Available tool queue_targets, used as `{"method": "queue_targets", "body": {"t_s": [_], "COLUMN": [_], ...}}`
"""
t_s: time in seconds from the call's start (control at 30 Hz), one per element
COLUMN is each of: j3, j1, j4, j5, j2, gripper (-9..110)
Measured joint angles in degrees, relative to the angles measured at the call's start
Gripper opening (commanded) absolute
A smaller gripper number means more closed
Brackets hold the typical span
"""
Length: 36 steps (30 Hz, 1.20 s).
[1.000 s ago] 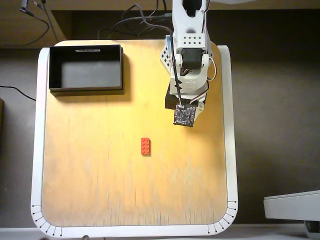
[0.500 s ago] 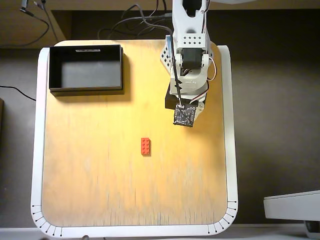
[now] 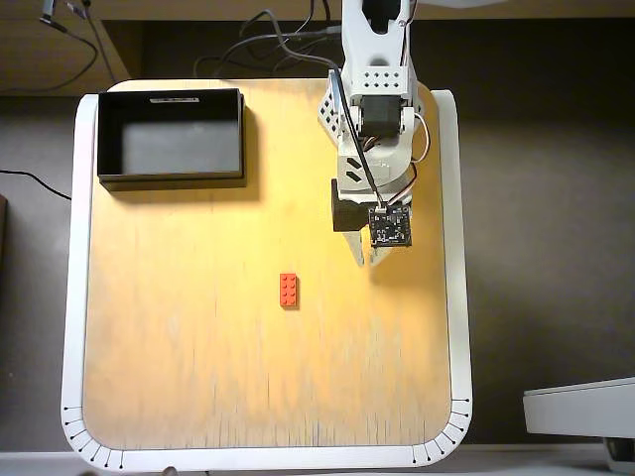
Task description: Grasp a lego block and put it in the bin.
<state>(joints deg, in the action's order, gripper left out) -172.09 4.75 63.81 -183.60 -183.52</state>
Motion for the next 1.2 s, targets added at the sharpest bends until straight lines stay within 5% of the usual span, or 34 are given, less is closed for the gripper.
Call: {"method": "queue_targets", "body": {"t_s": [0.33,0.57,1.2], "j3": [7.3,26.9,50.3], "j1": [0.0,3.3,25.4], "j4": [-5.4,-5.4,11.9], "j5": [-2.5,-5.1,-37.4], "j2": [21.1,41.3,51.6], "gripper": [0,2,22]}}
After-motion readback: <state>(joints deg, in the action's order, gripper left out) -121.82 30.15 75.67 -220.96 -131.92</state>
